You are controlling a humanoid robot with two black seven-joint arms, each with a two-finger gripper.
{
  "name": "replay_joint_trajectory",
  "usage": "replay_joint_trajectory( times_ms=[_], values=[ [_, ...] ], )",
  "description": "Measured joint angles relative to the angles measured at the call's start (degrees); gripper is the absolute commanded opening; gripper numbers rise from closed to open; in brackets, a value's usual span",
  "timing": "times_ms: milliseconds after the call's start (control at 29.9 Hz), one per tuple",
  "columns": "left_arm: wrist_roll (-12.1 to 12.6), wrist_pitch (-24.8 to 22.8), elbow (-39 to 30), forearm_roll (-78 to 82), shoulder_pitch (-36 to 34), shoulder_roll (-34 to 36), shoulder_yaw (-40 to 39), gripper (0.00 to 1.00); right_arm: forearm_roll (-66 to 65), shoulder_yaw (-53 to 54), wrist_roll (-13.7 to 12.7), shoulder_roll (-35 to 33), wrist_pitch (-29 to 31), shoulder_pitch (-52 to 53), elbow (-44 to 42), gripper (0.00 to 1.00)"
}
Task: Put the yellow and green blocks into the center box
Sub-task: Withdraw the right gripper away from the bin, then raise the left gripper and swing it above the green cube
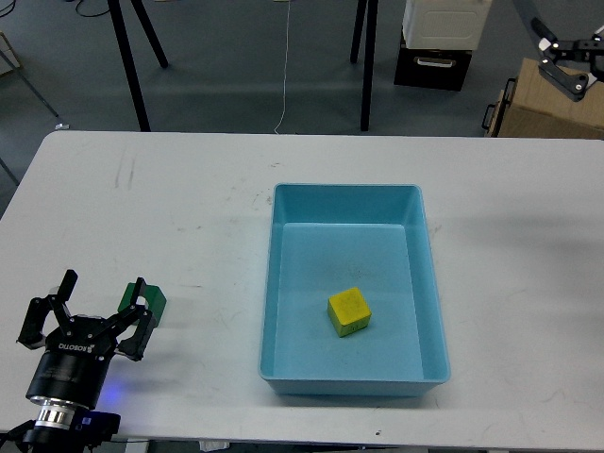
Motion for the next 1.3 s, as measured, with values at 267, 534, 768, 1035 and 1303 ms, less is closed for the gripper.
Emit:
replay_joint_trajectory(
  times_ms=[267, 534, 768, 1035, 1303],
  values=[
    [-0.2, 0.0, -0.4, -0.1, 0.2, 0.0, -0.1, 1.0, 0.2, 12.1, 0.2, 16.9, 0.9, -27.0, 12.2, 1.0],
    [-0.3, 0.0, -0.8, -0.2, 0.3, 0.0, -0.5, 1.0, -0.4, 10.3, 0.2, 23.3, 1.1, -32.2, 13.9, 1.0],
    [-2.4, 0.0, -0.8, -0.7, -0.7, 0.0, -2.6, 1.0, -0.4, 10.5, 0.2, 19.6, 1.1, -32.6, 13.9, 1.0],
    [-7.4, 0.0, 2.8, -0.5, -7.7, 2.1, -11.0, 1.0, -0.4, 14.2, 0.2, 15.8, 1.1, -33.6, 14.0, 1.0],
    [-7.9, 0.0, 1.3, -0.7, -17.6, 16.3, -11.6, 1.0, -0.4, 13.8, 0.2, 18.5, 1.1, -32.9, 13.8, 1.0]
  ],
)
